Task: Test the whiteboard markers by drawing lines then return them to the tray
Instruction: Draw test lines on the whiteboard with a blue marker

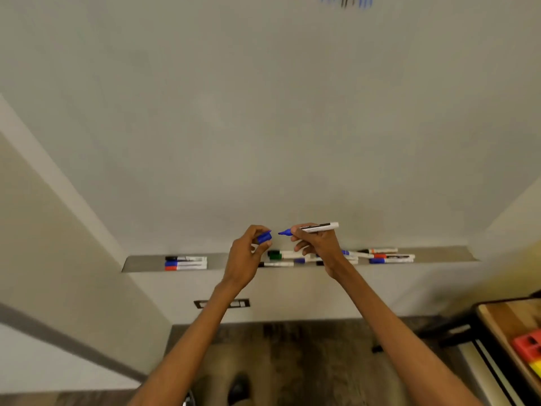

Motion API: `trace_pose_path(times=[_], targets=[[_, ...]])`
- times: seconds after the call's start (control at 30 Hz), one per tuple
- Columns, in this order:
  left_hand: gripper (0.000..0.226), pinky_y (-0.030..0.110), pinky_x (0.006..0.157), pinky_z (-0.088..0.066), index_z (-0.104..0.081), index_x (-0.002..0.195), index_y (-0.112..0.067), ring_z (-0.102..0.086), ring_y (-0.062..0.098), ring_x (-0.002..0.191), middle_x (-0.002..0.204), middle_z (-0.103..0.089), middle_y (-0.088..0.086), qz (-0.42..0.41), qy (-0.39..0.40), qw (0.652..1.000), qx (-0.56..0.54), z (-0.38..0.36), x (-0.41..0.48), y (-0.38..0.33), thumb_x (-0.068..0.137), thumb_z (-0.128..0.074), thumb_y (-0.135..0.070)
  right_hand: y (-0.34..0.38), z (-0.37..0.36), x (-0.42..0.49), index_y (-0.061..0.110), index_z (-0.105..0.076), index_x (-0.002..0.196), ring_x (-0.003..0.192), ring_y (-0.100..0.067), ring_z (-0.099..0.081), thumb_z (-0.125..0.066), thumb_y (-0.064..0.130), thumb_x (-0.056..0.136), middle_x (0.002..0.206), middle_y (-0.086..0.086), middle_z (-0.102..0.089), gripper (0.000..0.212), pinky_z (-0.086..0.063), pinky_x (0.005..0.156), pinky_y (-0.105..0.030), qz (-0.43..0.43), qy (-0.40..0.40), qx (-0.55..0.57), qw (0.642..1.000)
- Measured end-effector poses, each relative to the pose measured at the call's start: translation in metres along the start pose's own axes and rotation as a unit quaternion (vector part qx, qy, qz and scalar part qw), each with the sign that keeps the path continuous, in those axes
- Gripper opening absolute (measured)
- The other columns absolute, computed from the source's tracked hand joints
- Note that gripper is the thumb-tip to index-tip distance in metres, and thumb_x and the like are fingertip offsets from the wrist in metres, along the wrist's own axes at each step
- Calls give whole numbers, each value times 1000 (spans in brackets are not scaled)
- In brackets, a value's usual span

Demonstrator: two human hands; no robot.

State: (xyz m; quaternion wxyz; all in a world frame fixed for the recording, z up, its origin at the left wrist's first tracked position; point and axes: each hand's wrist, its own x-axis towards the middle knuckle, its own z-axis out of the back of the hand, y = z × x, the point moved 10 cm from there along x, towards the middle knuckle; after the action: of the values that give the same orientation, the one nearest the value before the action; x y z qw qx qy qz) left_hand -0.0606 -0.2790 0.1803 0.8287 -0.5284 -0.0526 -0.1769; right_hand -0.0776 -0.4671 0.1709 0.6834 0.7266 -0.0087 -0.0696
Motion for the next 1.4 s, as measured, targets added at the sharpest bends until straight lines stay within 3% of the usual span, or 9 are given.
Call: trace_pose_path(times=[0.27, 0.57, 0.7, 0.87, 1.07, 1.27, 1.4], targets=[[18, 14, 77, -51, -63, 102, -18, -65, 1, 90, 99, -70, -12, 91, -3, 994, -67, -20, -58, 39, 89, -72, -12, -69, -21, -36, 7, -74, 100, 67, -23, -70, -74, 22, 87, 83, -11, -76, 20, -55, 56, -25, -51, 11, -16, 999], [13, 29, 86, -57, -69, 103, -14, -69, 15, 91, 95, -73, -3, 141, 48, 982, -113, -25, -111, 67, 91, -70, -17, -116, -46, -72, 2, -74, 90, 59, -19, -67, -73, 17, 89, 72, -11, -73, 15, -54, 54, -23, -114, 15, 1, 993], [13, 28, 85, -56, -68, 103, -6, -70, 16, 92, 96, -74, 3, 153, 13, 981, -116, -10, -134, 78, 91, -68, -11, -134, -66, -87, -1, -73, 87, 58, -20, -68, -73, 15, 88, 71, -13, -73, 16, -56, 56, -25, -135, 0, 25, 991], [11, 23, 82, -54, -68, 96, -18, -69, 12, 88, 91, -73, -1, 152, -1, 984, -95, -5, -150, 80, 91, -68, -8, -153, -75, -101, -4, -71, 86, 53, -20, -68, -74, 13, 86, 67, -12, -73, 17, -56, 52, -23, -176, -41, 57, 982], [9, 35, 85, -57, -70, 98, -9, -70, 20, 88, 92, -73, 1, 165, -33, 981, -102, -5, -171, 86, 90, -70, -9, -165, -78, -115, -2, -70, 87, 51, -15, -67, -73, 13, 87, 63, -6, -72, 16, -56, 51, -21, -199, -44, 46, 978], [13, 28, 81, -57, -71, 96, -2, -72, 17, 87, 91, -75, 3, 188, -30, 977, -100, 9, -191, 95, 84, -75, -4, -175, -96, -132, -6, -70, 84, 50, -16, -67, -74, 13, 87, 62, -8, -72, 20, -54, 51, -21, -215, -26, 38, 976], [12, 37, 79, -58, -72, 93, -4, -71, 20, 83, 87, -74, 4, 194, -36, 976, -91, 20, -201, 98, 83, -77, -8, -182, -108, -136, -5, -70, 80, 48, -15, -64, -74, 15, 87, 62, -8, -71, 21, -52, 49, -21, -223, -16, 21, 975]])
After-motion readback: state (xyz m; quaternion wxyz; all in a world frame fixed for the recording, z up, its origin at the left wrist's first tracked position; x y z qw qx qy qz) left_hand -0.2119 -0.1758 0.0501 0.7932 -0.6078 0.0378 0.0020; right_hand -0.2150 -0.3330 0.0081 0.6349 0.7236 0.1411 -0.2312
